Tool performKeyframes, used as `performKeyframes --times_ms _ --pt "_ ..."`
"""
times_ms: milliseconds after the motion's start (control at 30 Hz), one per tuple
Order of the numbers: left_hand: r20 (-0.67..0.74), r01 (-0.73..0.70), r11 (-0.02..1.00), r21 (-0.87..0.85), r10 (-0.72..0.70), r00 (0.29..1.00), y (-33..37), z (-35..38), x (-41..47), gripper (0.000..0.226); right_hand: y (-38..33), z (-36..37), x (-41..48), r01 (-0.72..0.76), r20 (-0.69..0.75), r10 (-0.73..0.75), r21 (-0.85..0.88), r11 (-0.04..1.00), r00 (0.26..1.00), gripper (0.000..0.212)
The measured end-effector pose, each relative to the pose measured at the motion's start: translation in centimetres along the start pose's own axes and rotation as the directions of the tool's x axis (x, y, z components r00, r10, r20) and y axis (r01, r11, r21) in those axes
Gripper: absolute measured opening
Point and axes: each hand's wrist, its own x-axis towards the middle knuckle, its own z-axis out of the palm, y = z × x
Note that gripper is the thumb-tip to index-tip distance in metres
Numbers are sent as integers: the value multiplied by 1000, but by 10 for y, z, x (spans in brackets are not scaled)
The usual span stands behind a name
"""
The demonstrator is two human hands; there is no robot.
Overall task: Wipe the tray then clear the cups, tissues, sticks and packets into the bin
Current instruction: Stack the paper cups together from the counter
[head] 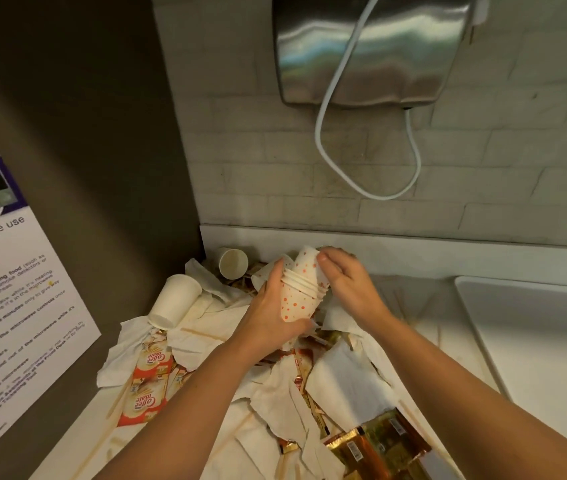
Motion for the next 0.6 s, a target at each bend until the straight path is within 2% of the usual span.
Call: performKeyframes --times_ms 100,167,333,400,467,533,600 --pt "26 -23 997 -70 24 999 5 -3 -4 110 0 3 -10 5 46 2 -149 989 999 25" --pt "67 -28 995 -101 35 997 8 -5 -9 110 -4 4 -18 -32 55 43 -182 983 998 28" --pt "164 3 978 -208 32 986 15 -6 -20 113 -21 -1 -45 -162 140 177 -111 981 974 40" --pt "217 17 968 -252 39 975 20 -5 -27 111 -26 -4 -57 -241 96 255 -134 961 962 55" --pt "249 23 953 -303 56 967 27 -2 -35 108 -31 -7 -68 -340 40 342 -36 940 939 65" --pt "274 25 945 -325 69 959 35 1 -42 104 -36 -14 -80 -429 24 428 78 900 903 61" --pt "290 26 943 -332 75 954 42 5 -47 98 -39 -23 -91 -455 28 455 97 885 890 53"
